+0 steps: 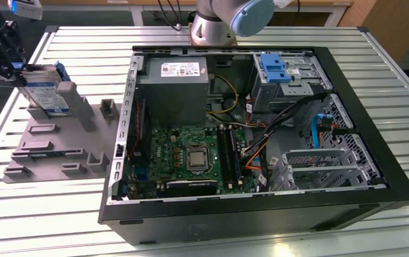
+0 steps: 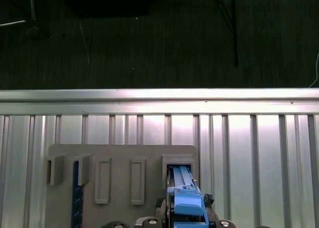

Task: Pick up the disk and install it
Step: 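Pick up the disk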

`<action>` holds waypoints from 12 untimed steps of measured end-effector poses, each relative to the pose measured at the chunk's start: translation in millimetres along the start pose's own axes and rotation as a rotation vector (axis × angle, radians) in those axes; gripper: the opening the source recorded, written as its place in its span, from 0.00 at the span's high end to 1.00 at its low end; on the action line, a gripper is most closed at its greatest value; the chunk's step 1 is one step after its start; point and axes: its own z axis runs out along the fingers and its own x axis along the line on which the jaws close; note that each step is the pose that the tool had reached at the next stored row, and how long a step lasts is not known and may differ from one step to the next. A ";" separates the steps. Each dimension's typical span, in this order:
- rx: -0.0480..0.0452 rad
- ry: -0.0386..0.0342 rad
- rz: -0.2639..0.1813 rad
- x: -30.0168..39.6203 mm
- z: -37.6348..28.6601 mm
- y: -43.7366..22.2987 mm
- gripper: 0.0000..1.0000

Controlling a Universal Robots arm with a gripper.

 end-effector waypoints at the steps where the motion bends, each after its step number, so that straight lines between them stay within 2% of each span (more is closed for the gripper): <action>1: 0.0000 0.0001 -0.003 0.1 0.0 0.0 0.63; 5: -0.0004 0.0009 -0.020 0.7 0.1 0.0 0.63; 12: -0.0005 0.0010 -0.021 0.8 0.1 0.0 0.63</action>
